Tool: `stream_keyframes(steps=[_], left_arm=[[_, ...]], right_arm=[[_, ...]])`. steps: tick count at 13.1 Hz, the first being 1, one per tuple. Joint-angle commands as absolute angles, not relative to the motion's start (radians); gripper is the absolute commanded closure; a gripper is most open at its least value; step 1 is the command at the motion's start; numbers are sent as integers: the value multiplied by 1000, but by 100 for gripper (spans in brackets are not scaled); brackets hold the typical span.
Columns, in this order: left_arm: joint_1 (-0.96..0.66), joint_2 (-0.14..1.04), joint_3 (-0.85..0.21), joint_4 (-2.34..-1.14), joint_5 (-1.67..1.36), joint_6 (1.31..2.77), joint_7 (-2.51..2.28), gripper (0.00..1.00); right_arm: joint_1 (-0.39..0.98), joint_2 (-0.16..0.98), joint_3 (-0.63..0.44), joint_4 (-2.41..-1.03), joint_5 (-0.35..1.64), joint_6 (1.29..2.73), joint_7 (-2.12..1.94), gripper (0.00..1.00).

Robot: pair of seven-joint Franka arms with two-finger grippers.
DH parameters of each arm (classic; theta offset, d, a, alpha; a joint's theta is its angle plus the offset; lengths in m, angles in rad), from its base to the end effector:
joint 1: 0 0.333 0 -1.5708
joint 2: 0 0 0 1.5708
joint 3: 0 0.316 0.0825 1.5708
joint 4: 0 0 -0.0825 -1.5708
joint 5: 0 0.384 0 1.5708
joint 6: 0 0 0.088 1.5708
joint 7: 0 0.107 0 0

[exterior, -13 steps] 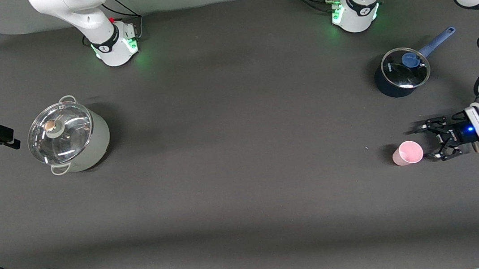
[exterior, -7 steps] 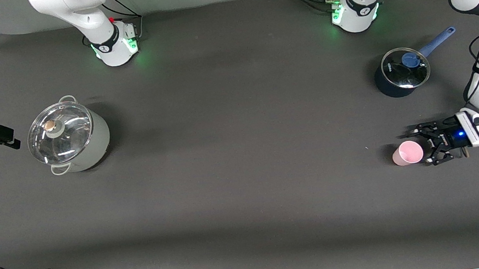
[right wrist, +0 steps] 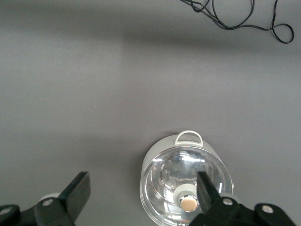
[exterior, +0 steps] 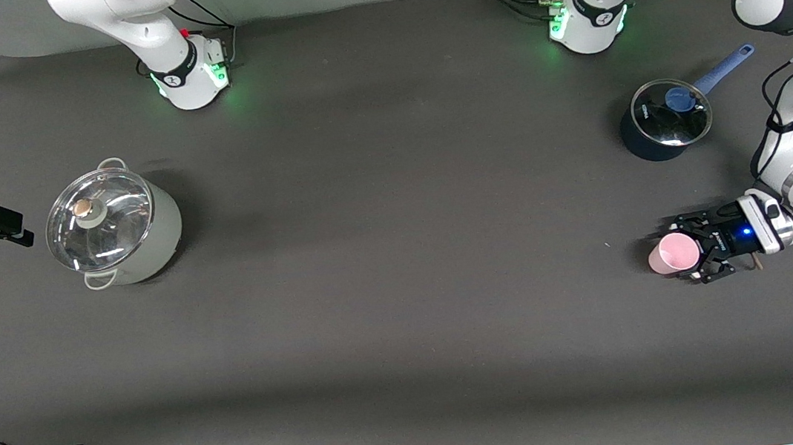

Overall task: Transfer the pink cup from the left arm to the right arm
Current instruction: 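Close the left gripper around the pink cup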

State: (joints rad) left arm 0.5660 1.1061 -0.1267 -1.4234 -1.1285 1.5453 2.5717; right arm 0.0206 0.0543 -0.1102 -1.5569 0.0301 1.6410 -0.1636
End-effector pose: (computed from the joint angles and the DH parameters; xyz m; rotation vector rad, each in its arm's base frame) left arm 0.6047 0.1872 0.0524 1.3856 -1.2592 1.2661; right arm 0.5757 -0.0469 0.6069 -3.1190 -0.1133 -0.0514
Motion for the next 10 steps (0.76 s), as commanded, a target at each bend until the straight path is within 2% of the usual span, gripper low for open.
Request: stream_keyframes(steps=[1, 6, 7, 8, 9, 10], left_arm=[[539, 1123, -121, -1404, -1158, 1552, 2589, 1], [517, 1129, -120, -1404, -1180, 1572, 2589, 4], [515, 1129, -120, -1404, -1181, 1572, 2589, 15], [514, 1131, -121, -1402, -1181, 1574, 2597, 74], [514, 1129, -121, -1402, -1184, 1574, 2617, 100], [508, 1129, -121, -1401, -1183, 1574, 2620, 100]], right_arm=[[25, 55, -114, -1546, 21, 1628, -167, 0], [25, 55, -114, -1548, 21, 1628, -167, 0], [25, 55, -114, -1548, 21, 1628, -167, 0], [25, 55, -114, -1548, 21, 1628, -167, 0], [25, 55, -114, -1548, 21, 1628, -167, 0], [25, 55, -114, -1548, 21, 1628, -167, 0]])
